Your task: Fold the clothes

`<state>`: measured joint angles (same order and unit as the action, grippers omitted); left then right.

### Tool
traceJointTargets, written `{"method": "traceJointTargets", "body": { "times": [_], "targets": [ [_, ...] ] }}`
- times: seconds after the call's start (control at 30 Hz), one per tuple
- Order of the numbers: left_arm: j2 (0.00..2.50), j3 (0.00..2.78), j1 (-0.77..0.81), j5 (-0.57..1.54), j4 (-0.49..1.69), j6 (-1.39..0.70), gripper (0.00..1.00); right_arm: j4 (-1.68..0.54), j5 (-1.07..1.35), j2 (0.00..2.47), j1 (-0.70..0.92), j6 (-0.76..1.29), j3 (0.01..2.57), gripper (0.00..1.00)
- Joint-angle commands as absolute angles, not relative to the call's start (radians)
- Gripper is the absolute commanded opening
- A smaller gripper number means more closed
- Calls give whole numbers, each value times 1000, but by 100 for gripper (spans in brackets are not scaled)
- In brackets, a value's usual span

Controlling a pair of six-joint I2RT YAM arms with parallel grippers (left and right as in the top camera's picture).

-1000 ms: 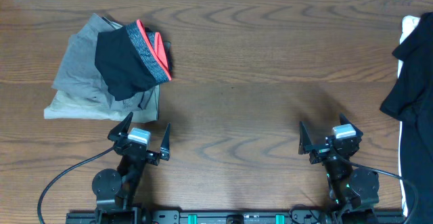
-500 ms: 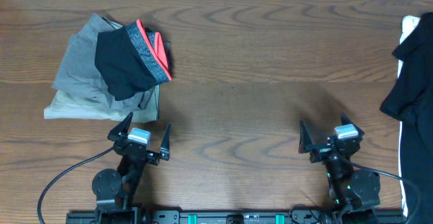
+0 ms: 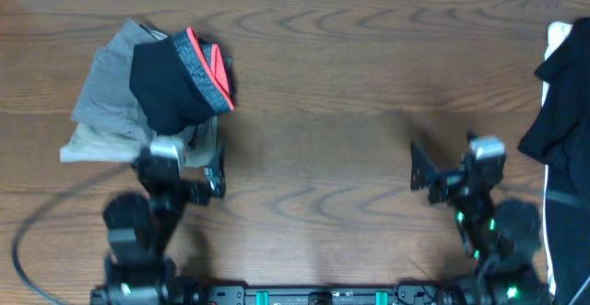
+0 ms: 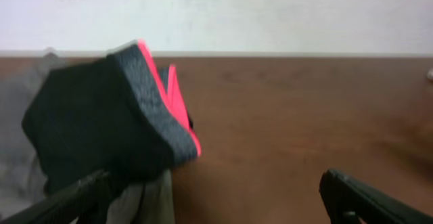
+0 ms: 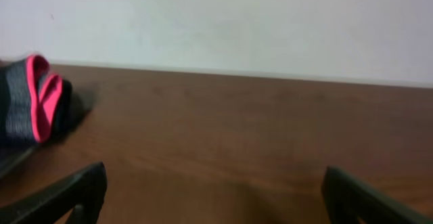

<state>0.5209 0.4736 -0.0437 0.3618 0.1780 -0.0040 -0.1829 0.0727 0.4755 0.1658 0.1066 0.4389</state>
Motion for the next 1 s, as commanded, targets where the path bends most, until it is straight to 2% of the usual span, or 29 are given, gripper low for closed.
{"method": "traceJointTargets", "body": {
  "times": [0.0, 0.13, 0.23, 0.4, 0.53, 0.6, 0.73, 0.97],
  "targets": [
    [753, 699, -40, 373, 282, -28, 98, -262, 80, 693, 171, 154, 627, 99],
    [1024, 1021, -35, 392, 534, -28, 98, -472, 84, 982, 153, 179, 905, 99],
    [1150, 1179, -34, 398, 644, -30, 98, -597, 100, 1165, 138, 178, 1074, 99],
    [1221, 1244, -34, 542, 657, -31, 98, -690, 180, 1347, 138, 150, 1195, 99],
    [1221, 1244, -34, 546, 643, -19, 98, -692, 183, 1411, 115, 159, 1199, 99],
    [1222, 1244, -33, 546, 643, -12, 98, -710, 183, 1443, 60, 207, 1222, 99],
    [1222, 1244, -15, 539, 644, -1, 98, -775, 99, 1518, -95, 264, 1319, 91],
    [1229, 1244, 83, 519, 646, -1, 98, -800, -84, 1696, -353, 327, 1488, 82]
  ]
}}
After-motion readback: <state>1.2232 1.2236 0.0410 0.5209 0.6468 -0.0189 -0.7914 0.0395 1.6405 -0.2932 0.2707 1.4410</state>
